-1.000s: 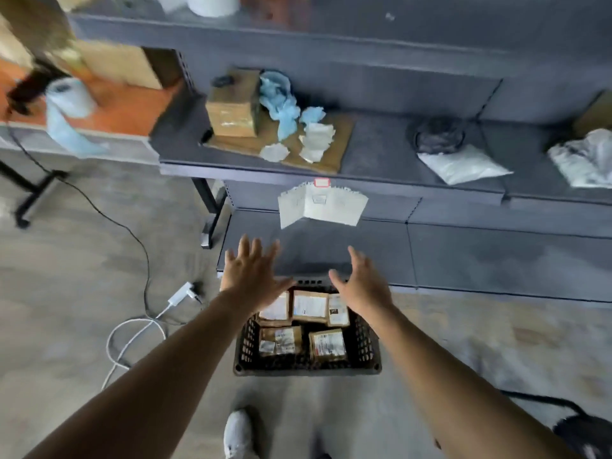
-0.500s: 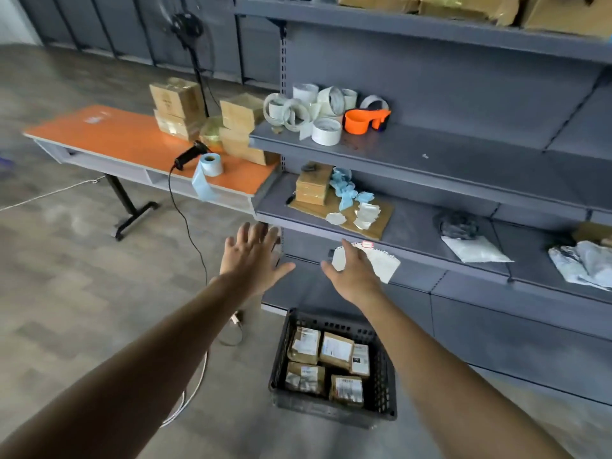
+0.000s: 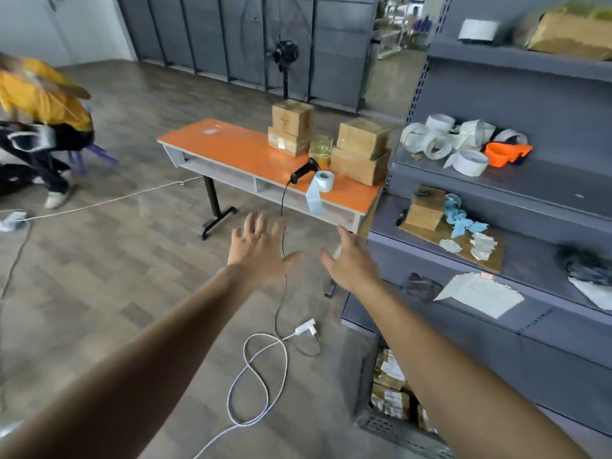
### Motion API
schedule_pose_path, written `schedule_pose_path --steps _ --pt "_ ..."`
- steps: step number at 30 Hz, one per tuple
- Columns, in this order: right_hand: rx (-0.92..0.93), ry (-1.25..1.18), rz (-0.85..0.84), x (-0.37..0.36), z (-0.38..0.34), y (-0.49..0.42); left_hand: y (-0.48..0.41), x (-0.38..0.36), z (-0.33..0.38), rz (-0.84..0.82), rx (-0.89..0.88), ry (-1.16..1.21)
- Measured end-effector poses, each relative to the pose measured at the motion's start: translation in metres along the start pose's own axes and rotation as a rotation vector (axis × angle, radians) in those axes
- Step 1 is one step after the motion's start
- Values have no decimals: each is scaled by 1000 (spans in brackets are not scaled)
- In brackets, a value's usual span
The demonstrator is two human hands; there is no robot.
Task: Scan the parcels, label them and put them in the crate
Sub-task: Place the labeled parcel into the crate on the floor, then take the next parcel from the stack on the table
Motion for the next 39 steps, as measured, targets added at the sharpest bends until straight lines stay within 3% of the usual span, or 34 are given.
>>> schedule_pose_path --steps 8,20,34,39 --pt "52 82 8 -44 -57 -64 -44 -43 -91 -67 48 62" --pt "-35 -31 31 -68 -89 -267 -242 -82 -141 -79 79 152" --pt "-164 -38 208 -80 -118 -475 -484 -151 -176 -93 -156 195" --pt "-306 -44 277 -93 -140 -545 -574 -179 -199 -132 -315 204"
Point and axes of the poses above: each hand's wrist, its own y-axis away from the middle knuckle, its own x-axis out of the back of the hand, z = x × y, the point moved 3 cm from there along -y, towards the middle knuckle, and after that the axes turned 12 degrees about -y, right-handed, at the moved point
